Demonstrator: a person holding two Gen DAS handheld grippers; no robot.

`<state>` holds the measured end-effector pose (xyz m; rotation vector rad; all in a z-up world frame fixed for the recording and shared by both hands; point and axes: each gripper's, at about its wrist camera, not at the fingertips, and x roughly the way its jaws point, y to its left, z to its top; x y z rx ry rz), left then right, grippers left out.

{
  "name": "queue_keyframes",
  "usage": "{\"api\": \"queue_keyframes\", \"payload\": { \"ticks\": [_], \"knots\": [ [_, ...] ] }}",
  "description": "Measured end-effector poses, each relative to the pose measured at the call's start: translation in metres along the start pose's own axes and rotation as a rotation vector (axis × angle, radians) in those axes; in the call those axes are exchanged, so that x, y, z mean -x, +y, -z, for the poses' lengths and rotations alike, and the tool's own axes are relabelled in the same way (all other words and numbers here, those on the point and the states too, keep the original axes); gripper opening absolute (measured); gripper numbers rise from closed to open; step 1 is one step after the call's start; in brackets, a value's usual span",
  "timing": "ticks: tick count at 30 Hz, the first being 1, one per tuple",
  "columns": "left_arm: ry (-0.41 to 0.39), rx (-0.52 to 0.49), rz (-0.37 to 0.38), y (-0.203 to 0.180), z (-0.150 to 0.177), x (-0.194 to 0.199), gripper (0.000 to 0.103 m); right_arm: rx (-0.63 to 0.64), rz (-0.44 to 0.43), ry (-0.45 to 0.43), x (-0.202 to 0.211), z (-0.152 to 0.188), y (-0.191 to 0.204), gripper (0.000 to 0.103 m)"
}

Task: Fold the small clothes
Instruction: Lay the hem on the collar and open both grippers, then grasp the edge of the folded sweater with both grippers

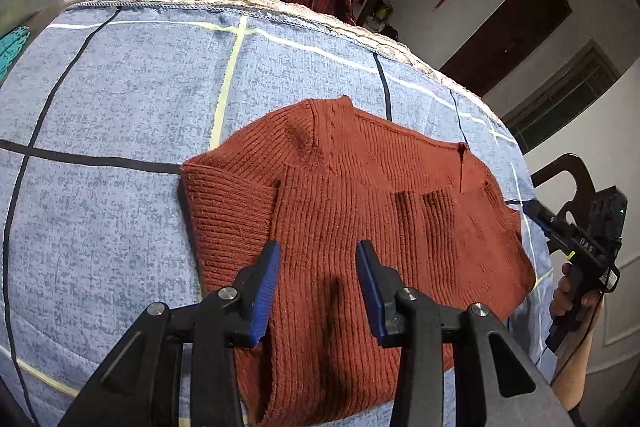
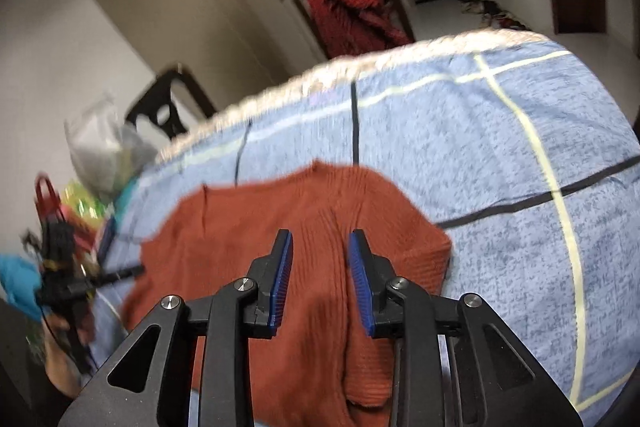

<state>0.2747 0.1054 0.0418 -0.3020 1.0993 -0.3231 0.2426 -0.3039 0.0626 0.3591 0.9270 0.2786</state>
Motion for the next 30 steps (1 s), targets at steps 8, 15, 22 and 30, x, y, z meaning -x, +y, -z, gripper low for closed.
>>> {"api": "queue_keyframes", "payload": {
  "ticks": [8, 15, 22, 30],
  "knots": [
    [-0.007, -0.005, -0.009, -0.002, -0.004, 0.0, 0.041, 0.086, -0.002, 0.07, -0.028, 0.003, 0.012, 0.03],
    [0.0, -0.043, -0.083, -0.012, -0.009, -0.012, 0.041, 0.108, 0.031, 0.077, -0.036, 0.004, 0.016, 0.026],
    [0.01, -0.025, -0.096, -0.016, -0.007, -0.018, 0.008, 0.136, 0.041, 0.08, -0.039, 0.007, 0.02, 0.002],
    [-0.101, -0.012, -0.077, -0.016, -0.011, 0.007, 0.003, 0.122, 0.042, -0.003, -0.013, 0.001, 0.017, 0.0]
  ]
}}
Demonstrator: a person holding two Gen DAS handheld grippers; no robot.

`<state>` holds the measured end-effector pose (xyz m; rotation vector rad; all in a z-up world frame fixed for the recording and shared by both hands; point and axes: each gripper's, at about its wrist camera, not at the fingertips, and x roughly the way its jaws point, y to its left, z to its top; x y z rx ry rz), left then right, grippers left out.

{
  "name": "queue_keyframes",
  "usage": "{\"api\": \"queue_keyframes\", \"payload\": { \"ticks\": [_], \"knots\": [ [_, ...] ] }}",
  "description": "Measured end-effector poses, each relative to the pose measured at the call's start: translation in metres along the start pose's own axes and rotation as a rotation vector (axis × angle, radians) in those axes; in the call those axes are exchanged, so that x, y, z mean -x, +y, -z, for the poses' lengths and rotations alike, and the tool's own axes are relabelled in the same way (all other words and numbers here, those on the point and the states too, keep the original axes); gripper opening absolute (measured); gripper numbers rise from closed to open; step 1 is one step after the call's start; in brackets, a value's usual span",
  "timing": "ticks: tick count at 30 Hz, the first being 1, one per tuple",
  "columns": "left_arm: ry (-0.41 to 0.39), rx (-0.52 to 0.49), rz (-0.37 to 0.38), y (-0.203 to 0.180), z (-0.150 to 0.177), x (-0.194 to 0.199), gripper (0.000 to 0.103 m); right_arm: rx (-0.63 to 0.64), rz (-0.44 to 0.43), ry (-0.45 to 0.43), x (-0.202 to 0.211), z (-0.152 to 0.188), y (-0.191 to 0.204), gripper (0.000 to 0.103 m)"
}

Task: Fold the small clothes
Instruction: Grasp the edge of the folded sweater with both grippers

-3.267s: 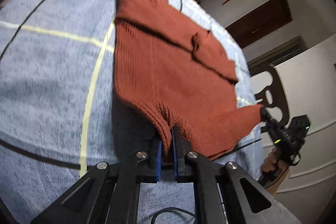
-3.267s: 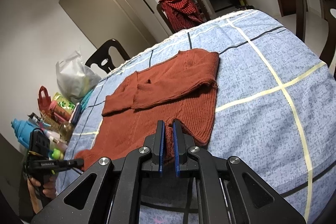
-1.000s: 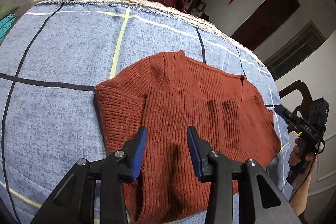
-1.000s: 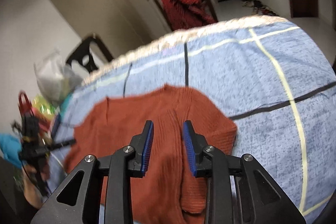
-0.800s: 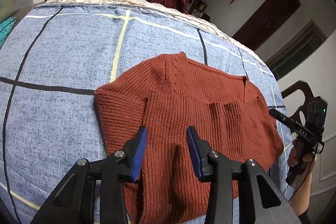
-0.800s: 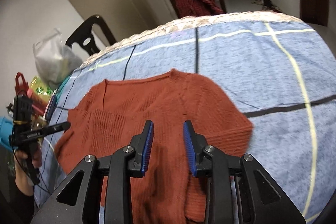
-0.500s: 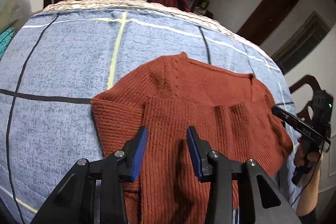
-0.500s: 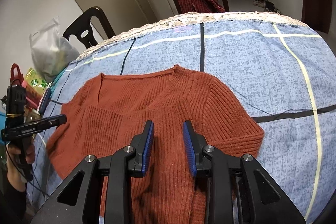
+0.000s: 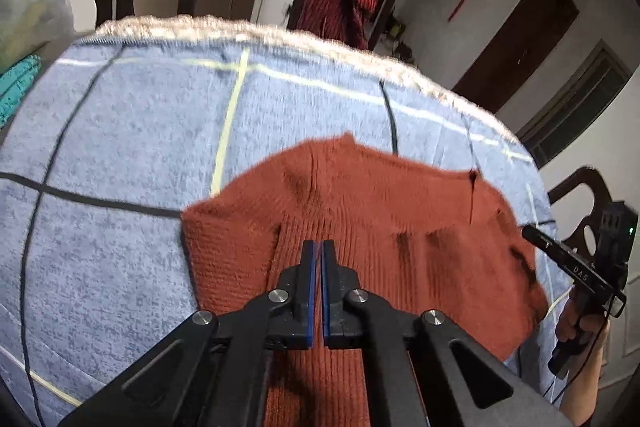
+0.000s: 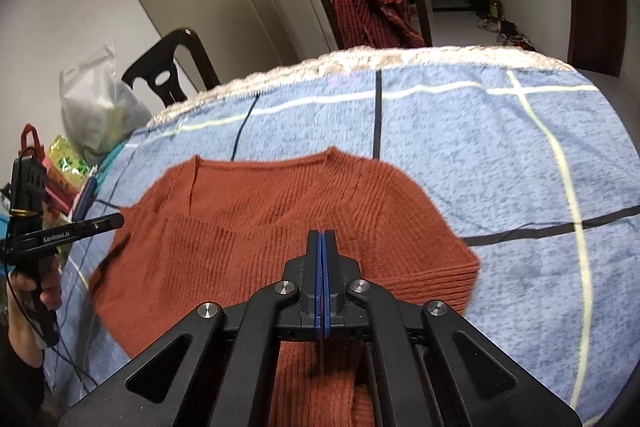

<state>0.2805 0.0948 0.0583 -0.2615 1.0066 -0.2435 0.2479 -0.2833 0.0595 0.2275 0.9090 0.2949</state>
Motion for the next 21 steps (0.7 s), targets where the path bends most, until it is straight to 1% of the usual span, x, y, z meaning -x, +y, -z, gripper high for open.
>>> {"api": "queue_keyframes", "payload": {
  "ticks": [2, 4, 5, 7, 8, 9, 10, 11, 13, 15, 18, 21],
  "knots": [
    [-0.013, -0.002, 0.01, 0.001, -0.004, 0.004, 0.003, -0.001, -0.006, -0.016, 0.005, -0.003, -0.002, 0.0],
    [0.016, -0.019, 0.011, -0.001, -0.006, 0.0, 0.004, 0.007, -0.005, -0.008, 0.004, -0.006, -0.002, 0.0],
    [0.028, -0.029, 0.004, -0.002, -0.005, -0.002, 0.004, 0.011, -0.014, 0.014, 0.001, -0.006, -0.003, 0.001],
    [0.041, -0.06, -0.022, -0.004, -0.002, -0.008, 0.005, 0.024, -0.003, 0.045, -0.004, -0.005, -0.002, 0.014],
    [0.047, -0.074, -0.033, -0.004, 0.0, -0.01, 0.007, 0.04, -0.002, 0.061, -0.007, -0.003, -0.001, 0.017],
    [0.053, -0.078, -0.033, -0.003, 0.002, -0.013, 0.011, 0.053, -0.001, 0.075, -0.01, 0.0, 0.0, 0.023],
    [0.064, -0.075, -0.028, -0.002, 0.003, -0.015, 0.026, 0.062, 0.005, 0.082, -0.012, 0.002, 0.0, 0.028],
    [0.07, -0.062, -0.024, 0.0, 0.004, -0.017, 0.039, 0.068, 0.011, 0.09, -0.016, 0.004, 0.0, 0.029],
    [0.074, -0.049, -0.034, 0.004, 0.003, -0.019, 0.049, 0.065, 0.02, 0.098, -0.02, 0.005, -0.001, 0.03],
    [0.085, -0.043, -0.037, 0.007, 0.002, -0.022, 0.049, 0.059, 0.038, 0.111, -0.027, 0.005, -0.003, 0.03],
    [0.105, -0.05, -0.023, 0.007, 0.002, -0.025, 0.049, 0.053, 0.008, 0.121, -0.032, 0.004, -0.003, 0.03],
    [0.106, -0.053, -0.024, 0.007, 0.003, -0.025, 0.049, 0.061, 0.019, 0.133, -0.036, 0.003, 0.0, 0.03]
  ]
}}
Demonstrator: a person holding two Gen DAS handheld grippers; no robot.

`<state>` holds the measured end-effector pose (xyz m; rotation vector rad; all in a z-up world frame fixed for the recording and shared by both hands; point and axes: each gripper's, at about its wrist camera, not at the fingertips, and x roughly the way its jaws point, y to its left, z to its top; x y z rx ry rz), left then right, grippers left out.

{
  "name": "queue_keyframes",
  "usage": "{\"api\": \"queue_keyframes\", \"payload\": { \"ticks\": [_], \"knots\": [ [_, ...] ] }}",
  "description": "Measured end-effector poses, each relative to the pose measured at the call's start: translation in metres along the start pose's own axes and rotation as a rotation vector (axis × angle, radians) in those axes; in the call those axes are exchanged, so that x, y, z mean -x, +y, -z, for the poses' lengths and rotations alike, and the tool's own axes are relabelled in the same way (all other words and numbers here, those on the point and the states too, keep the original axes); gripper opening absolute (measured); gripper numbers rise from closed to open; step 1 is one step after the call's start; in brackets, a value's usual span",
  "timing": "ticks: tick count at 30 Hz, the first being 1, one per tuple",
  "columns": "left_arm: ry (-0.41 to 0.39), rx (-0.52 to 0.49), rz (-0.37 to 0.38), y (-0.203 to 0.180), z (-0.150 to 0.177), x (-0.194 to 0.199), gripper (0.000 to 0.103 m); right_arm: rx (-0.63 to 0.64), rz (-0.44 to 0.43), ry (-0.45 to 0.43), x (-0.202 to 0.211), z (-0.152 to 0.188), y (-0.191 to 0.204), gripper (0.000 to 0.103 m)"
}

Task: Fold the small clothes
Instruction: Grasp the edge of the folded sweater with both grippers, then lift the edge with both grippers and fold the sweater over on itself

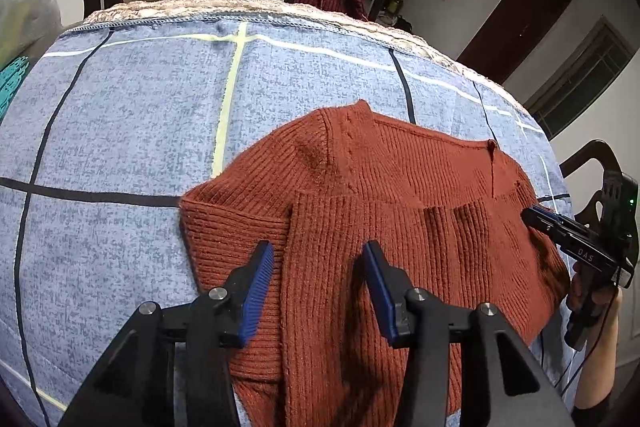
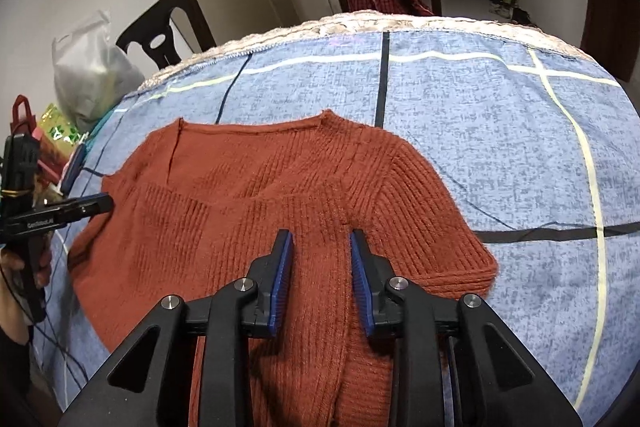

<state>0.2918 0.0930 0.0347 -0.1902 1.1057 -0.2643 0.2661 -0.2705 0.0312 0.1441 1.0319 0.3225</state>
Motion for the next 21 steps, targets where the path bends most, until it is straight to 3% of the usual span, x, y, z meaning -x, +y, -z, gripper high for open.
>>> {"api": "queue_keyframes", "payload": {
  "ticks": [3, 4, 7, 10, 13, 16, 21],
  "knots": [
    [0.004, 0.001, -0.011, -0.002, -0.001, -0.002, 0.049, 0.0, 0.007, -0.006, -0.001, -0.001, 0.002, 0.028],
    [0.0, -0.01, -0.023, -0.005, 0.0, -0.002, 0.048, 0.001, 0.01, -0.009, 0.0, -0.001, 0.002, 0.023],
    [-0.015, -0.073, -0.073, -0.017, 0.001, -0.002, 0.035, 0.017, 0.02, -0.022, 0.001, 0.001, 0.005, 0.009],
    [-0.021, -0.102, -0.087, -0.024, 0.002, 0.0, 0.016, 0.024, 0.028, -0.039, 0.005, 0.002, 0.006, 0.008],
    [-0.013, -0.151, -0.079, -0.033, 0.006, 0.0, 0.008, 0.025, 0.017, -0.049, 0.009, 0.003, 0.006, 0.008],
    [-0.032, -0.161, -0.105, -0.037, 0.006, 0.003, 0.007, 0.023, 0.016, -0.07, 0.015, 0.003, 0.006, 0.007],
    [-0.094, -0.1, -0.083, -0.028, -0.004, 0.018, 0.007, -0.01, 0.01, -0.143, 0.035, 0.0, 0.001, 0.007]
  ]
}}
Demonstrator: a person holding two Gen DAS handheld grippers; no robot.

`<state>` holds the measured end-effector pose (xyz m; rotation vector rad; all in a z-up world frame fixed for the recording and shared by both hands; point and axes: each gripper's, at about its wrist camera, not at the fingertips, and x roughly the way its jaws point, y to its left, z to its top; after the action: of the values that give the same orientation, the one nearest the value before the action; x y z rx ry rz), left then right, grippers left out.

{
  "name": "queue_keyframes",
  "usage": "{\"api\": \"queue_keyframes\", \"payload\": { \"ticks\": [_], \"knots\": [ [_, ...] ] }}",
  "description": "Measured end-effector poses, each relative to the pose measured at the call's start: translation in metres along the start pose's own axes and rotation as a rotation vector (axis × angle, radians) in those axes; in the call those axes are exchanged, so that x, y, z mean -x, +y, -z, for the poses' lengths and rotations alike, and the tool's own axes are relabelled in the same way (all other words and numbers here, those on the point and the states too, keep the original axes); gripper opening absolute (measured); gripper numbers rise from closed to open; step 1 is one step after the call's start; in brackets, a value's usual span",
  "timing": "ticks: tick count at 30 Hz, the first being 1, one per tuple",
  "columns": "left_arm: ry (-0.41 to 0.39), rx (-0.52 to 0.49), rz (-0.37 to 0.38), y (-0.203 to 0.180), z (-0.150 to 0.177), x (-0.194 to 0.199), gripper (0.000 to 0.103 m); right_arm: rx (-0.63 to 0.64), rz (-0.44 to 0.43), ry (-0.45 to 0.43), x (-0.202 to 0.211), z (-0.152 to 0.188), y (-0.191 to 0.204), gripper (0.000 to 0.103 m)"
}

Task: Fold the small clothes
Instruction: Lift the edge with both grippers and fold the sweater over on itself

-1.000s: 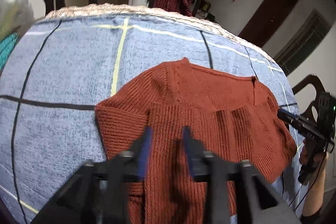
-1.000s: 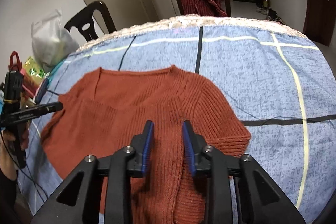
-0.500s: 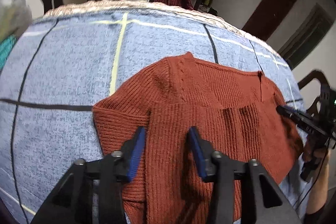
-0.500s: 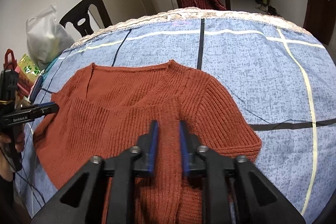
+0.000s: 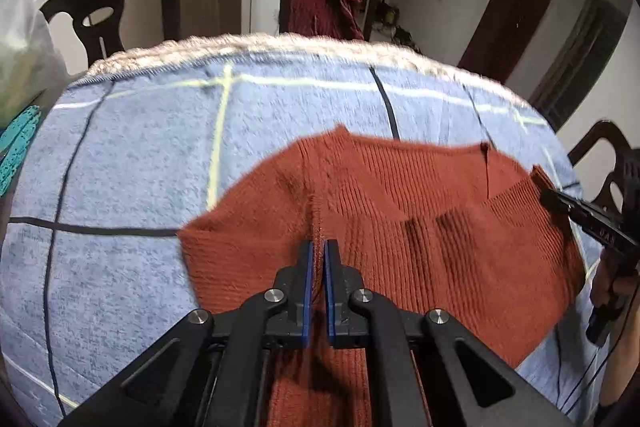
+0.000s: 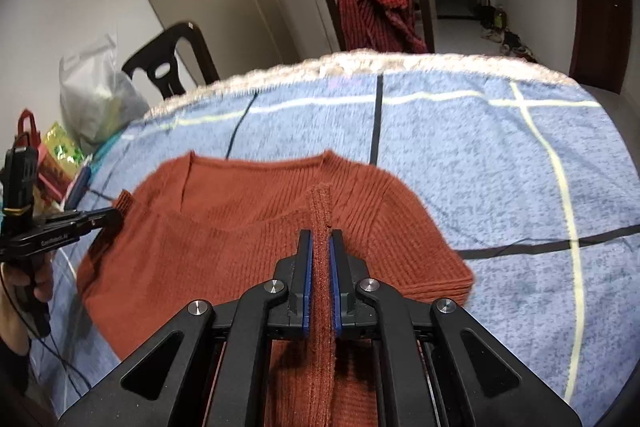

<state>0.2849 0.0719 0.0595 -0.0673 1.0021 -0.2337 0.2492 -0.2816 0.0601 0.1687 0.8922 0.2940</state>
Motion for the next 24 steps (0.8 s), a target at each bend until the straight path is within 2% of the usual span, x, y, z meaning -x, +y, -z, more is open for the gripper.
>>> {"api": "queue_keyframes", "payload": {
  "ticks": [6, 14, 19, 22, 24],
  "knots": [
    [-0.076, 0.05, 0.02, 0.007, -0.018, 0.018, 0.007, -0.004, 0.024, -0.074, 0.022, -0.013, 0.003, 0.007],
    [-0.141, 0.072, 0.009, 0.006, -0.045, 0.021, 0.007, -0.002, 0.08, -0.099, 0.017, -0.038, 0.009, 0.007],
    [-0.091, 0.097, -0.028, 0.011, -0.042, -0.007, 0.007, -0.069, 0.098, -0.061, -0.006, -0.04, -0.006, 0.007],
    [-0.047, 0.109, -0.043, 0.017, -0.033, -0.026, 0.007, -0.072, 0.129, -0.014, -0.022, -0.031, -0.01, 0.007],
    [-0.049, 0.106, -0.062, 0.019, -0.029, -0.031, 0.007, -0.063, 0.15, 0.001, -0.03, -0.025, -0.011, 0.007]
  ]
}}
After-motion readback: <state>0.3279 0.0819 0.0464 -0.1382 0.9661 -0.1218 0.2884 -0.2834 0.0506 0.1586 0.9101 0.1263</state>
